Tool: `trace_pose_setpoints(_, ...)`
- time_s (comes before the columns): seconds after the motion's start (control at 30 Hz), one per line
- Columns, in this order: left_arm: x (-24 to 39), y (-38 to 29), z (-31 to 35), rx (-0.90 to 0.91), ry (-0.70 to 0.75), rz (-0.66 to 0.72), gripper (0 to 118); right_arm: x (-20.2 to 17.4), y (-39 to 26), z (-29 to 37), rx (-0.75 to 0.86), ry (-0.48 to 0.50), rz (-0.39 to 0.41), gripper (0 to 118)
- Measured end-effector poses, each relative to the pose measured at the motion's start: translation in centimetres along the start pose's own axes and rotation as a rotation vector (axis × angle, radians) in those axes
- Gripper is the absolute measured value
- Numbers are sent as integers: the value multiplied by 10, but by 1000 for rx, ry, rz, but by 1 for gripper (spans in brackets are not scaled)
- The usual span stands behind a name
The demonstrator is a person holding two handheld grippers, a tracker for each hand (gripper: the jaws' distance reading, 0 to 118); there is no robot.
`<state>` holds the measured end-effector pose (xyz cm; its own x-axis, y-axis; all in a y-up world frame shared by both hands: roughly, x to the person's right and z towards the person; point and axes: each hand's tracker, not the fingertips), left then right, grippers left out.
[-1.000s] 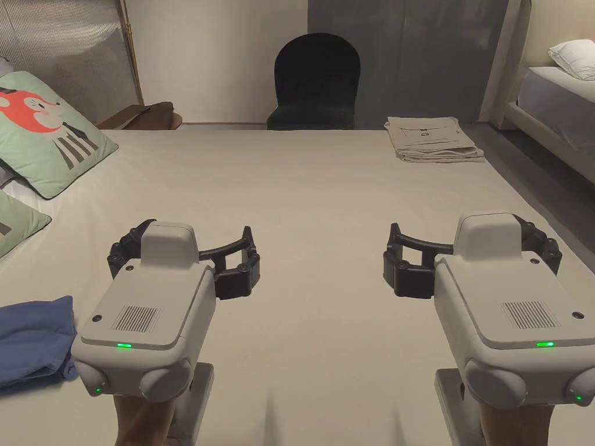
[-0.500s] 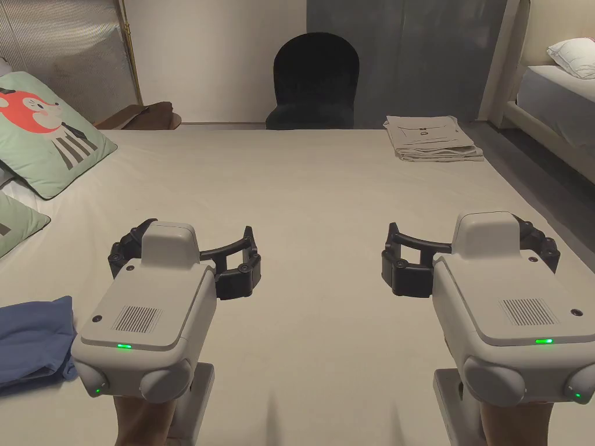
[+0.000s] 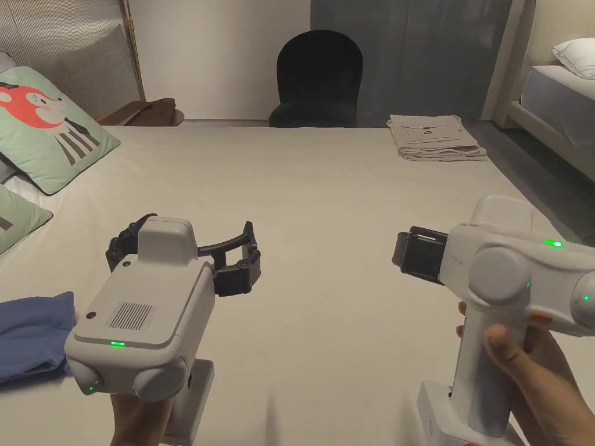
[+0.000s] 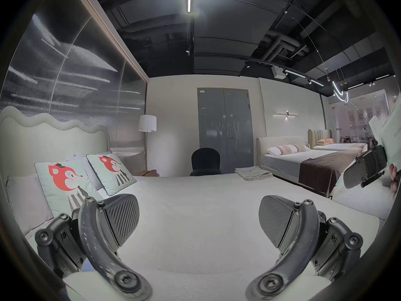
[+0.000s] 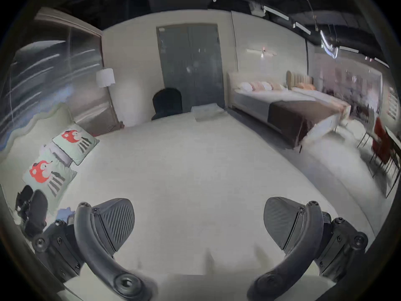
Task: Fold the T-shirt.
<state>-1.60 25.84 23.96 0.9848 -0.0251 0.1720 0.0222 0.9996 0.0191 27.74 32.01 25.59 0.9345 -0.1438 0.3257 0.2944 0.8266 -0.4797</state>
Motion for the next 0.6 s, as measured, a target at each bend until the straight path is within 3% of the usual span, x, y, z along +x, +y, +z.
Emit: trace_pose_setpoints(0.6, -4, 2, 1, 6, 11, 2, 111, 1, -3, -1, 42, 31, 18, 117)
